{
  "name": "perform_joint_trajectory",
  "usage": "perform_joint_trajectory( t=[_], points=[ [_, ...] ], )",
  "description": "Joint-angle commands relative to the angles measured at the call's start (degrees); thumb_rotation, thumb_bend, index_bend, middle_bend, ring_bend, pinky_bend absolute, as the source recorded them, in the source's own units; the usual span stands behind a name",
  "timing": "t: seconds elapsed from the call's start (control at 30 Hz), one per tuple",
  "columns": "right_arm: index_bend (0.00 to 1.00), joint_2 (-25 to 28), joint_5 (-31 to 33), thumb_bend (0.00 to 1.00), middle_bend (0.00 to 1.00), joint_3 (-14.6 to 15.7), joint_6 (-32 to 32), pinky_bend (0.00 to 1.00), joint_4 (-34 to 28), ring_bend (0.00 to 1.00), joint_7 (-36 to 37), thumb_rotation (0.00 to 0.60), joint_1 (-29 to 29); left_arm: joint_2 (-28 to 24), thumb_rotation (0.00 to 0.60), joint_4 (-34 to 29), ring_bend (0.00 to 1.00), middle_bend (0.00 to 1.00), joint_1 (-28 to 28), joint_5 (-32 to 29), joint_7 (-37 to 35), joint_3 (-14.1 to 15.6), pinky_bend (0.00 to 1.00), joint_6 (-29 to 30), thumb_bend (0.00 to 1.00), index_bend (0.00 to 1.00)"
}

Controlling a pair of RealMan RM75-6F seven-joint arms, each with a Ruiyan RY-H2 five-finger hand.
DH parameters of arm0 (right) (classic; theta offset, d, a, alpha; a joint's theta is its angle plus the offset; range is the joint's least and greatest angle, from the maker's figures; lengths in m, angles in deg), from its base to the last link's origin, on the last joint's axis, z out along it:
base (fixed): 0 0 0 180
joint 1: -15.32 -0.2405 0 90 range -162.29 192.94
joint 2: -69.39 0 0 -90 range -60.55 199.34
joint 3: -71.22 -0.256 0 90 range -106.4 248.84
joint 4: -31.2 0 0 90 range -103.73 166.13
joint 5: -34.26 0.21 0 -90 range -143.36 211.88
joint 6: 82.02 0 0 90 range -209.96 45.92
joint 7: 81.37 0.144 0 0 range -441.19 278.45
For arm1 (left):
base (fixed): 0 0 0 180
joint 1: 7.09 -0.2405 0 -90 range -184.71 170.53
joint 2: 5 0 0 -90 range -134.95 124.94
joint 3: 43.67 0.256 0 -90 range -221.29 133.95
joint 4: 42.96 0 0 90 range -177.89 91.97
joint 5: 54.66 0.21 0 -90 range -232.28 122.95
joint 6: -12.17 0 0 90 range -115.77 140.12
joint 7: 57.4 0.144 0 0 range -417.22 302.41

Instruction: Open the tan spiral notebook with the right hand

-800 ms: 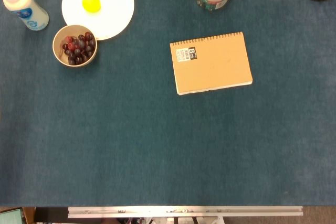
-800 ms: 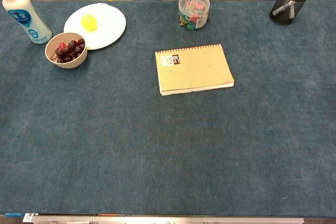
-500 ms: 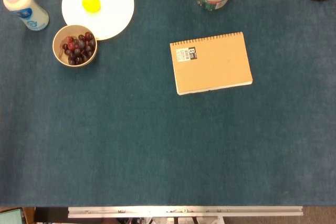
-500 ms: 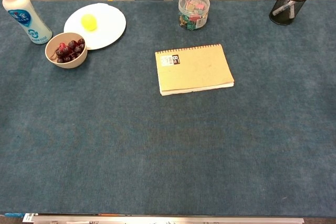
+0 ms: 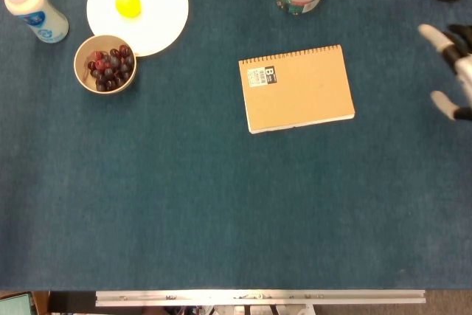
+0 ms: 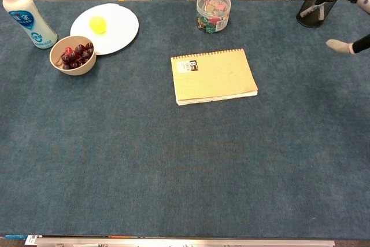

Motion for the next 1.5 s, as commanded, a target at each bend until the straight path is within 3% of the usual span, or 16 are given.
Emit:
perform_joint_trajectory(
  t=[0.03, 0.33, 0.8, 1.13, 1.5],
  points=[
    [0.1, -2.93, 3.88, 0.28, 0.22, -2.36, -6.33, 0.14, 1.66, 0.11, 0.71, 0.6, -4.86, -0.07, 0.6, -0.07, 0.09, 0.09, -0.04, 0.03, -0.11, 0.02, 0.15, 0.05, 0.41, 0.14],
    [0.03, -11.8, 13.82, 0.46, 0.24, -5.77, -20.07, 0.14, 9.05, 0.11, 2.97, 0.6, -16.74, -0.41, 0.6, -0.06, 0.09, 0.09, -0.82, 0.11, -0.51, 0.28, 0.15, 0.97, 0.41, 0.14],
    [0.03, -27.38, 22.65, 0.46, 0.24, -6.54, -28.37, 0.14, 25.06, 0.11, 4.17, 0.59, -28.73, -0.72, 0.6, 0.26, 0.09, 0.09, -1.41, -0.4, -0.71, 0.35, 0.15, 1.08, 0.41, 0.14],
    [0.03, -33.19, 29.07, 0.46, 0.24, -6.98, -34.57, 0.14, 34.65, 0.11, 7.53, 0.581, -34.29, -0.76, 0.6, 0.35, 0.09, 0.09, -1.27, -1.3, -0.44, 0.07, 0.15, 0.34, 0.41, 0.14],
    [0.03, -37.8, 32.84, 0.46, 0.25, -5.19, -40.13, 0.14, 44.39, 0.11, 9.98, 0.564, -38.45, -0.72, 0.6, 0.44, 0.09, 0.09, -1.23, -1.96, 0.12, -0.09, 0.15, -0.17, 0.41, 0.14]
  ],
)
